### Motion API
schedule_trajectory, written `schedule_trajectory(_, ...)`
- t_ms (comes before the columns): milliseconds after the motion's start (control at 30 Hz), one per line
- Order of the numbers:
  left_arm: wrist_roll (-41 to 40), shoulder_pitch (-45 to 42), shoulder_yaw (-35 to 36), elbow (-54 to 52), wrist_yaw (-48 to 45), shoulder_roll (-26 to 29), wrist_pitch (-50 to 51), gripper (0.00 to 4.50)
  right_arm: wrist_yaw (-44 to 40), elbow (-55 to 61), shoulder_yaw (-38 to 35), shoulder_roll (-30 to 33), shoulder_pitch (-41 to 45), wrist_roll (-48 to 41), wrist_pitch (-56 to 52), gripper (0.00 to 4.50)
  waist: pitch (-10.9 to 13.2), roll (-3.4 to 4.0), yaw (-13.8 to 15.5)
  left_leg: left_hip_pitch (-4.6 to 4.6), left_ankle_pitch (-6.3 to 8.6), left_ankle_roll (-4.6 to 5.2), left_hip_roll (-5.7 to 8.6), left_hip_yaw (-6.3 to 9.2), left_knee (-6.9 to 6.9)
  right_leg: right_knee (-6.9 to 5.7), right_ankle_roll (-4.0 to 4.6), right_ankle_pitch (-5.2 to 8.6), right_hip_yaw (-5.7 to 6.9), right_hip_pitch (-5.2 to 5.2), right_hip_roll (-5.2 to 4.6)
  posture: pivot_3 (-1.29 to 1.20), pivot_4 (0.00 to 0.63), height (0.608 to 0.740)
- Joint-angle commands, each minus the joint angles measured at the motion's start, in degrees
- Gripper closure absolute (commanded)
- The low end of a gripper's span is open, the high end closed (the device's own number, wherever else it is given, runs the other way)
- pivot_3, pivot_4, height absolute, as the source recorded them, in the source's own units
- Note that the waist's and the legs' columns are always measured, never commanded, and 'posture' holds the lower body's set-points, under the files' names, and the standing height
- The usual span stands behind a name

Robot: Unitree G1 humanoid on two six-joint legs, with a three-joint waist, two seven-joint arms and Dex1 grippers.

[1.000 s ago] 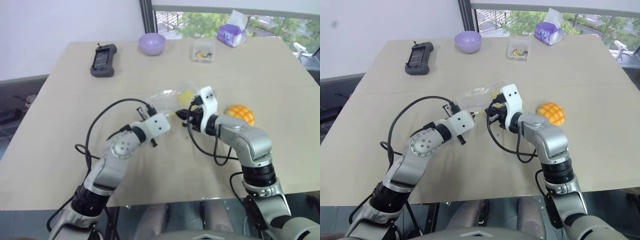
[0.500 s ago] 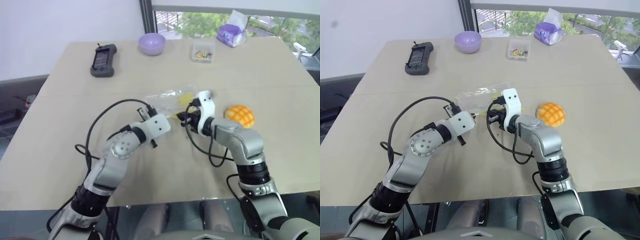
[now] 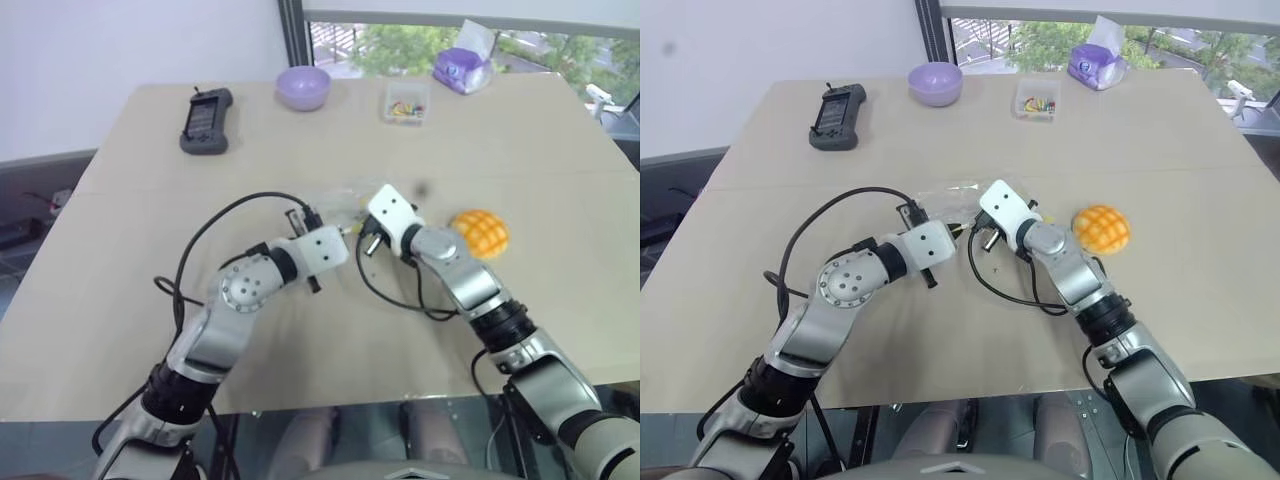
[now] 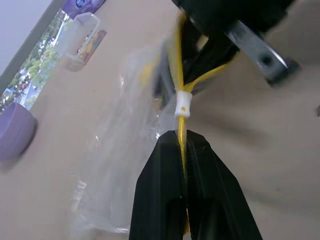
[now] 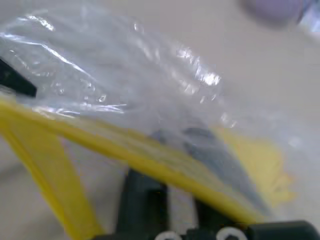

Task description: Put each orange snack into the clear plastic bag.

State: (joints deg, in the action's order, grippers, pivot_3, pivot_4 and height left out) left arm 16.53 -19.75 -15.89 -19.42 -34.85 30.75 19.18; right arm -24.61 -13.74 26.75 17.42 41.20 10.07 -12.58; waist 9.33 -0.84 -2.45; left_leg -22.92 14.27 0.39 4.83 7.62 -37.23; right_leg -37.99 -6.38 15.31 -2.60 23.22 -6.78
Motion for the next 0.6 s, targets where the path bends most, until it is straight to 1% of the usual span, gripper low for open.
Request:
schedule_trajectory(33, 0.63, -0.98, 1.17, -0.01, 1.11, -0.07, -0.96, 4.50, 0.60, -0.91, 2.49, 2.43, 1.38, 6.46, 8.94, 2.10, 0.00, 0.00, 0.01, 0.00, 0.00, 0.00, 0.00, 0.00, 0.00, 0.01, 0.00, 0.00, 0.00, 0.00, 0.00, 0.00, 0.150, 0.740)
schedule_trajectory(100, 1.03, -1.12, 1.08, 0.34, 1.74, -0.57, -0.39, 4.50, 1.01, -1.51, 2.89, 3.50, 1.54, 8.97, 12.28, 1.34, 0.00, 0.00, 0.02, -0.01, 0.00, 0.00, 0.00, 0.00, 0.01, 0.01, 0.00, 0.00, 0.00, 0.00, 0.00, 0.00, 0.150, 0.740)
schedule_trajectory(133, 1.07, -1.16, 0.98, 0.36, 1.91, -0.84, -0.11, 4.50, 1.13, -1.83, 2.86, 3.78, 1.58, 9.92, 13.44, 0.76, 0.00, 0.00, -0.03, -0.01, 0.00, 0.00, 0.00, -0.01, 0.01, 0.01, 0.00, 0.00, -0.01, 0.01, 0.00, 0.00, 0.150, 0.740)
schedule_trajectory(200, 1.16, -1.23, 0.69, 0.33, 2.20, -1.42, 0.34, 4.50, 2.30, -2.85, 3.35, 4.84, 2.04, 13.30, 15.90, 0.08, 0.00, 0.00, -0.05, 0.00, 0.00, 0.00, 0.00, -0.03, 0.01, 0.00, 0.00, 0.00, -0.03, -0.01, 0.01, 0.00, 0.150, 0.740)
schedule_trajectory(300, 1.31, -1.54, 0.76, 0.32, 3.05, -2.57, 1.31, 4.50, 3.28, -4.08, 3.86, 6.43, 2.48, 17.59, 18.47, 0.08, 0.00, 0.00, -0.02, 0.00, 0.00, 0.00, -0.01, -0.03, 0.00, -0.02, 0.00, 0.00, -0.03, 0.00, 0.02, 0.00, 0.150, 0.740)
schedule_trajectory(400, 1.78, -2.15, 1.27, 0.98, 4.21, -3.32, 1.96, 4.50, 1.05, -2.39, 2.53, 7.37, 1.44, 17.60, 19.08, 0.08, 0.00, 0.00, 0.06, -0.01, 0.00, 0.00, 0.00, -0.03, -0.01, -0.01, 0.00, 0.00, -0.04, -0.02, 0.02, 0.00, 0.150, 0.740)
schedule_trajectory(533, 2.67, -3.39, 2.43, 2.59, 6.39, -3.88, 2.99, 4.50, -5.98, 7.12, -4.23, 7.42, -2.31, 7.93, 13.90, 0.08, 0.00, -0.01, 0.09, -0.03, 0.00, 0.00, -0.01, -0.02, -0.01, -0.01, 0.00, 0.00, -0.04, -0.02, 0.03, 0.00, 0.150, 0.740)
schedule_trajectory(600, 2.76, -3.72, 2.64, 2.85, 7.12, -4.22, 3.48, 4.50, -9.59, 13.26, -8.45, 7.87, -4.78, 2.21, 9.29, 0.08, 0.00, 0.00, 0.10, -0.05, 0.00, 0.00, -0.01, -0.03, -0.01, 0.00, 0.00, 0.00, -0.05, -0.02, 0.02, 0.00, 0.150, 0.740)
